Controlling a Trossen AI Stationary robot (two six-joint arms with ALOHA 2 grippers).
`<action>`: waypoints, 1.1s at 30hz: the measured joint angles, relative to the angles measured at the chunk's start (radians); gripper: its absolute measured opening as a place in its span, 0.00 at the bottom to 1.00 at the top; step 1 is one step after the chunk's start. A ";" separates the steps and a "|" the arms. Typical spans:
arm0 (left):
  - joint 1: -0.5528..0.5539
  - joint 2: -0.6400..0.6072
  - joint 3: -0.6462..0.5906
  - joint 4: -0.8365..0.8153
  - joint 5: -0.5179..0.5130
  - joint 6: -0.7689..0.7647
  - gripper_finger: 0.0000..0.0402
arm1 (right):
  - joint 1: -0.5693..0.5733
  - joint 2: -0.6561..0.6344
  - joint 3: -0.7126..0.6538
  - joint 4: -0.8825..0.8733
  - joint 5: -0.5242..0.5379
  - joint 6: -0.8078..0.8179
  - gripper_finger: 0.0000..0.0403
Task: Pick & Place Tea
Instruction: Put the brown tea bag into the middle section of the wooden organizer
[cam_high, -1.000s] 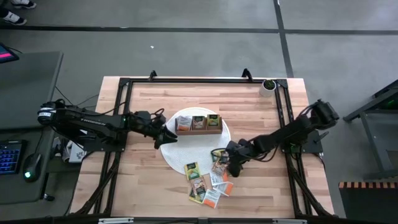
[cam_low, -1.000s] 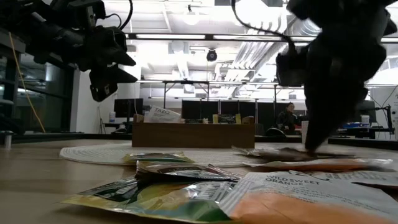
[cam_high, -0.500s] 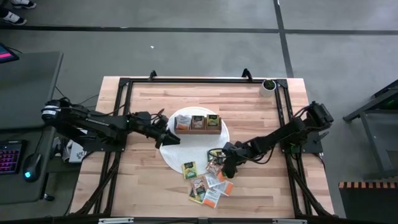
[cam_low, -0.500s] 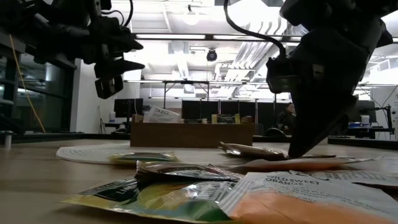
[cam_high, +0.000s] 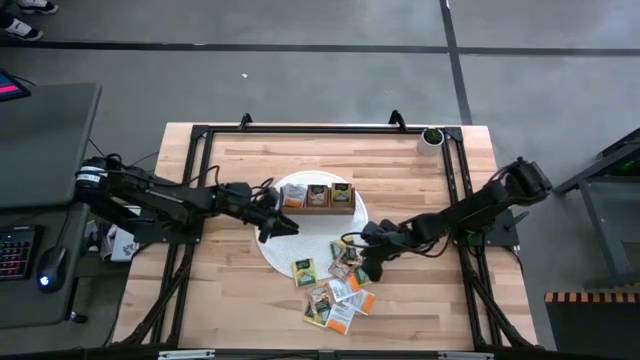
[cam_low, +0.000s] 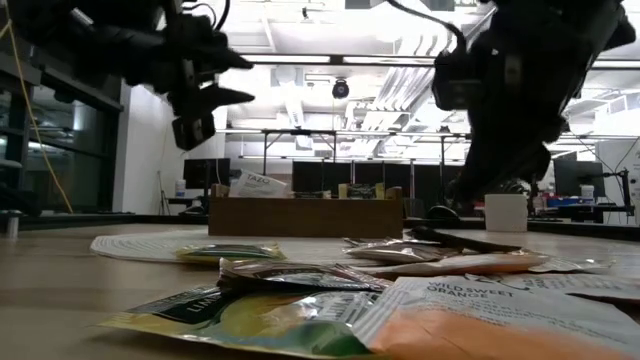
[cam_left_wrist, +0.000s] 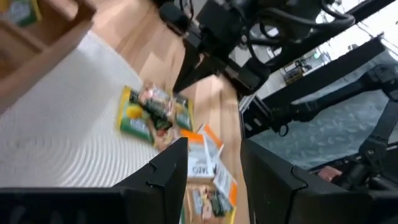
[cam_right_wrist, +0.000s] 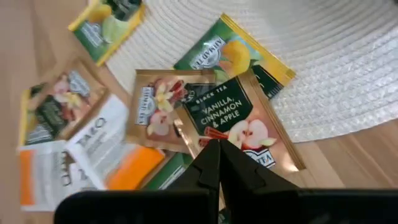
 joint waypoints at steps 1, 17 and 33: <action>0.000 0.000 0.011 0.000 -0.002 0.000 0.36 | 0.004 -0.009 0.001 -0.011 0.000 0.001 0.00; -0.007 0.207 0.165 0.002 -0.030 -0.058 0.36 | 0.045 0.002 -0.060 -0.031 0.050 0.033 0.00; -0.007 0.268 0.186 0.000 -0.064 -0.135 0.36 | 0.037 0.002 -0.150 0.152 0.056 0.053 0.00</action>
